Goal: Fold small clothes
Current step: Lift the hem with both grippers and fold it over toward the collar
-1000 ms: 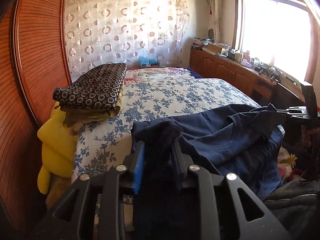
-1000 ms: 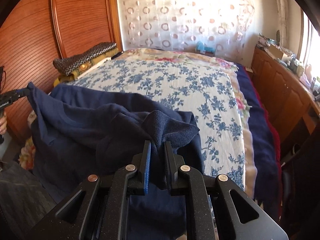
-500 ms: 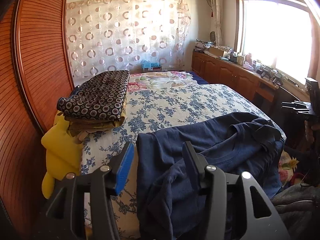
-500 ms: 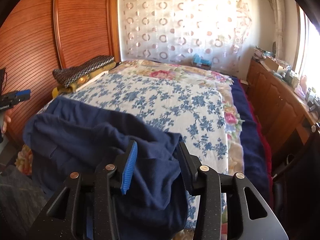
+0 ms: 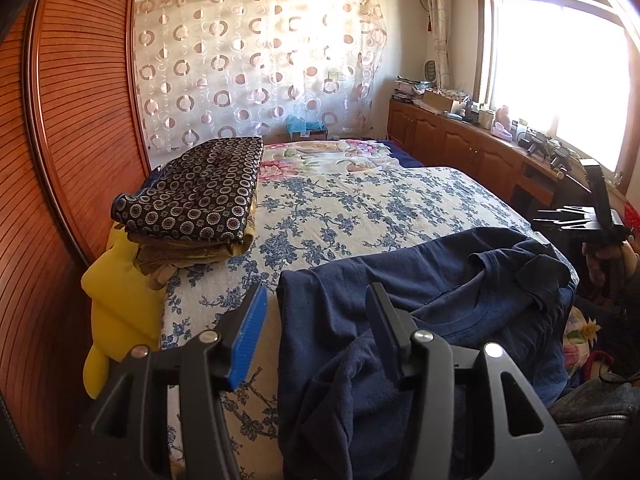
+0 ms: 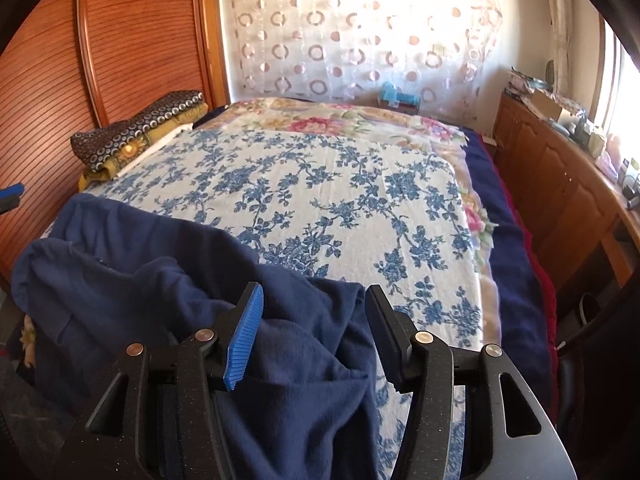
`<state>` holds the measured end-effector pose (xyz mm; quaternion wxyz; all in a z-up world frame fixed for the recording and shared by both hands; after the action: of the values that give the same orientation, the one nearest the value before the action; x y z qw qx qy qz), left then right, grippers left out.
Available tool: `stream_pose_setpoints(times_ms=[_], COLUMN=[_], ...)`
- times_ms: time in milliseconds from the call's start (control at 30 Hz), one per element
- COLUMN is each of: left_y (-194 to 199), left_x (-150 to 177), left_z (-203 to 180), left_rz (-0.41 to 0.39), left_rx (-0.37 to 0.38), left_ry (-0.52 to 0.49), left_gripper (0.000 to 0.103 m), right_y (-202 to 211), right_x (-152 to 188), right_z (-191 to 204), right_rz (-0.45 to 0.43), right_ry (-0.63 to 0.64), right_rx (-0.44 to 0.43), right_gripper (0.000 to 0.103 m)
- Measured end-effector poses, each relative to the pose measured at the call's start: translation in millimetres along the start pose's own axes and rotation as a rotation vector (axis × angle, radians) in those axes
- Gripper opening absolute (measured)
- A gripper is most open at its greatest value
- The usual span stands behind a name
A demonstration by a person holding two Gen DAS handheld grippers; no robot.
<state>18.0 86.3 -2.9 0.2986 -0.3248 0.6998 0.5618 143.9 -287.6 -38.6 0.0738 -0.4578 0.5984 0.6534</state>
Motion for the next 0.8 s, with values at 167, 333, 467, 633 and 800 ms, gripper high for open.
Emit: stream_pose_setpoints(times_ms=[167,333,467,633,800], left_y=[-6.2,-36.2,-71.3,-96.1,-115.9], left_x=[3.4,2.3,-1.1,-1.0,5.4], left_z=[3.1,14.9,26.7,32.3,36.7], left_rz=[0.007,0.04,0.097,0.138,0.194], left_rx=[-0.006,-0.019,-0.028,-0.03,-0.022], left_ry=[0.001,0.017,0.039,0.054,0.068], left_gripper=[0.05,0.05,0.05,0.05,0.05], right_y=[-7.1,-27.6,-45.8,-54.9,-59.4], right_x=[-2.4,-0.9,4.4,8.8,12.1], right_z=[3.4,-6.1,-13.7,-17.0,-17.8], right_rz=[0.013,0.063,0.1,0.114,0.128], right_ry=[0.018,0.02,-0.003,-0.034,-0.041], right_rx=[-0.004,0.009,-0.001,-0.01,-0.004], right_gripper=[0.054,0.059,0.059,0.059,0.059])
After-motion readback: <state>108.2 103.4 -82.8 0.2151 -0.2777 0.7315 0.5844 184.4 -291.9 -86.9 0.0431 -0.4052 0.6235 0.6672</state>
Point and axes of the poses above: each gripper's, at about its wrist camera, not at the fingertips, and y roughly against the way its jaws point, z to its left, x to its underside, the point moved 2 cm from there along -y, roughly the way its jaws point, and after that the axes turned 10 degrees about y, right-handed, at the moved point
